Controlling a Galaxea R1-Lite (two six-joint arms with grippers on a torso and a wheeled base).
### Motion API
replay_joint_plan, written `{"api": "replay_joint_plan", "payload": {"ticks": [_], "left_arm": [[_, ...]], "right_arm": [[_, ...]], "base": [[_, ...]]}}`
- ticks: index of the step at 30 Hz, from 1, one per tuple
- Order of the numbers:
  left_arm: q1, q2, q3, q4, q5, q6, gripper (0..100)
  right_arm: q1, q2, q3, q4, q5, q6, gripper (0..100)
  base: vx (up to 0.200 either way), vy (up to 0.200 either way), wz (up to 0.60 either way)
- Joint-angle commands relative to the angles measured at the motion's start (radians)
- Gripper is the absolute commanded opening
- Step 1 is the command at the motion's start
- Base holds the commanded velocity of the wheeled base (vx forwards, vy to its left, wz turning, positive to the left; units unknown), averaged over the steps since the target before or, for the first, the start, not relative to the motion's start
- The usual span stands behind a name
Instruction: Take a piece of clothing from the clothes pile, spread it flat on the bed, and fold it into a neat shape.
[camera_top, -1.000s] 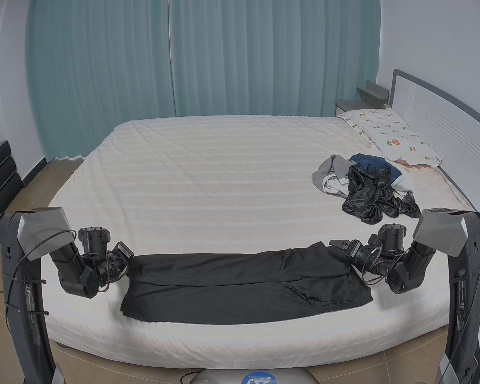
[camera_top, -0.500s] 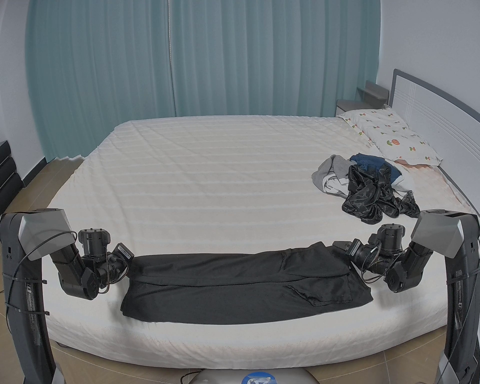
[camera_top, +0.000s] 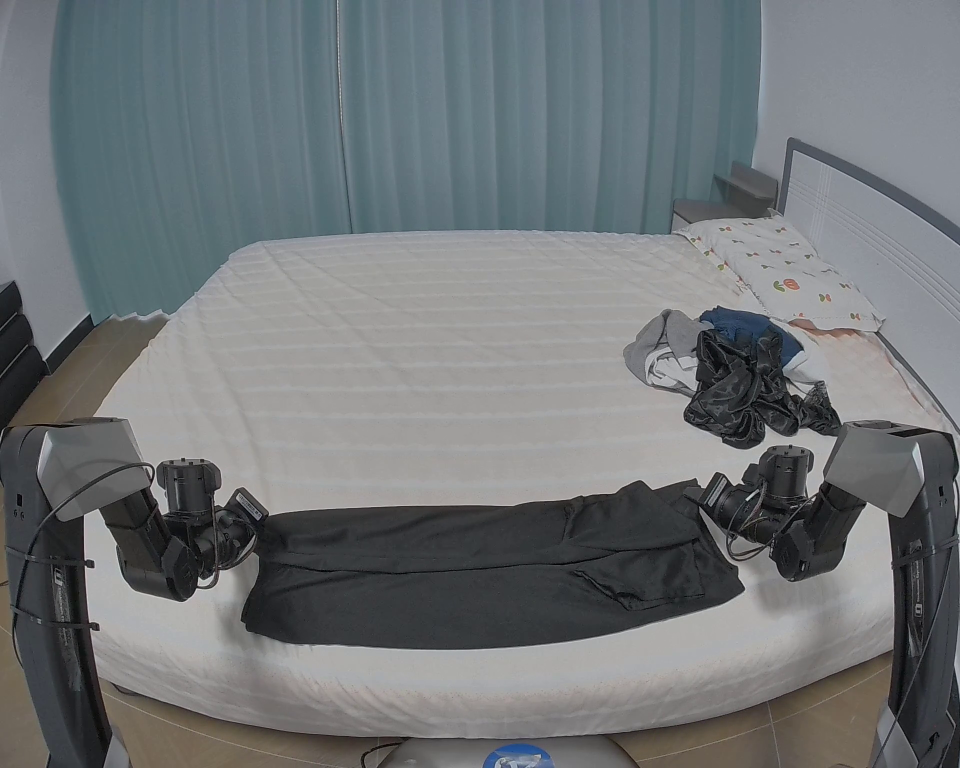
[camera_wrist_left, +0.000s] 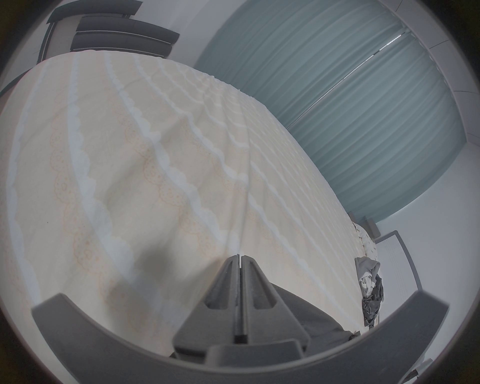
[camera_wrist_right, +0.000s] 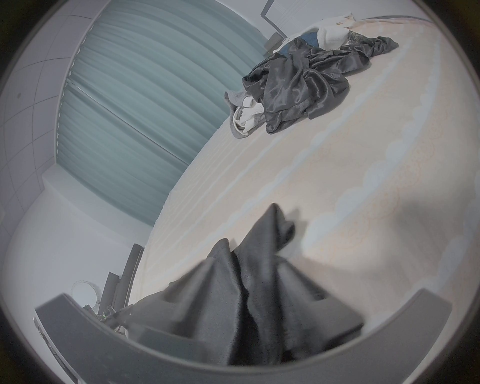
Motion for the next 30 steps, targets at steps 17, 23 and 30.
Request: {"api": "replay_joint_plan", "payload": {"ticks": [17,23,30], "left_arm": [[0.007,-0.065,0.090,-0.118,-0.077,0.110,100],[-0.006,-0.074,0.193,-0.113,-0.155,0.308,100],[-0.039,-0.069,0.199,-0.064,-0.158,0.453,100]], "right_arm": [[-0.013,-0.108,0.138,-0.074,0.008,0.117,100],[-0.010,-0.101,0.138,-0.074,0.006,0.115,100],[-0.013,-0.101,0.141,-0.076,0.006,0.115,100]], "base": [[0.000,0.000,0.00],[0.000,0.000,0.00],[0.000,0.000,0.00]]}}
